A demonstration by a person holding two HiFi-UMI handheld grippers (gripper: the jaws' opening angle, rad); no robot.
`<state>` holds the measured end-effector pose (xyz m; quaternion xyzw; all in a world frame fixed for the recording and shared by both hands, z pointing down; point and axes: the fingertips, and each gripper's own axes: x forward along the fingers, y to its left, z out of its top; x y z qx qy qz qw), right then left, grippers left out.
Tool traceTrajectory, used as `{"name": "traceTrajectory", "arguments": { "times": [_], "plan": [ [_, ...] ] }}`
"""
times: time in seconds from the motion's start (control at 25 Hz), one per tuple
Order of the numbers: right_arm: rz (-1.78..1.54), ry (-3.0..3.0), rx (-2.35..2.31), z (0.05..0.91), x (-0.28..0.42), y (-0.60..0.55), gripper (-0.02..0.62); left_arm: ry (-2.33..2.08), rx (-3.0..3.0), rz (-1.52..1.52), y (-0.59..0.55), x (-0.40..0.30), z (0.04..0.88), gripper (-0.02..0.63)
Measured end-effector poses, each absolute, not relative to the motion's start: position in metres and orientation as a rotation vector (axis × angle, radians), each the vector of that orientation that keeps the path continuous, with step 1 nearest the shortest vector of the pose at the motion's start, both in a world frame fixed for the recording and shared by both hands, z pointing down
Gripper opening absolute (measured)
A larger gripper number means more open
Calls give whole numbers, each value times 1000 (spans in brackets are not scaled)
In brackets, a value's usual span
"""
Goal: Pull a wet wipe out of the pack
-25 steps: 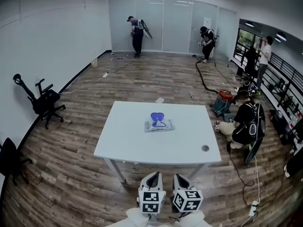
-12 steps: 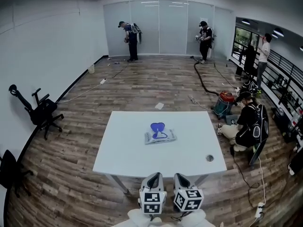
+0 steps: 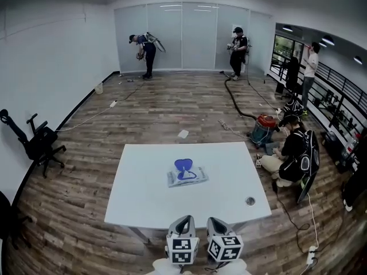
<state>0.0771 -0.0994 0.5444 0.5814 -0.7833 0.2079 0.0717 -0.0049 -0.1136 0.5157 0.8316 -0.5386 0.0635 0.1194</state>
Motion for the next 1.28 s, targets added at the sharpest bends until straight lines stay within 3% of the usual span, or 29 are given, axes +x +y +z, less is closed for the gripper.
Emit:
{"name": "traceTrajectory", "arguments": {
  "times": [1.28],
  "plan": [
    [660,-2367,1679,559,76,-176,10,-1642,2350,220,-185,-15,532,-4]
  ]
}}
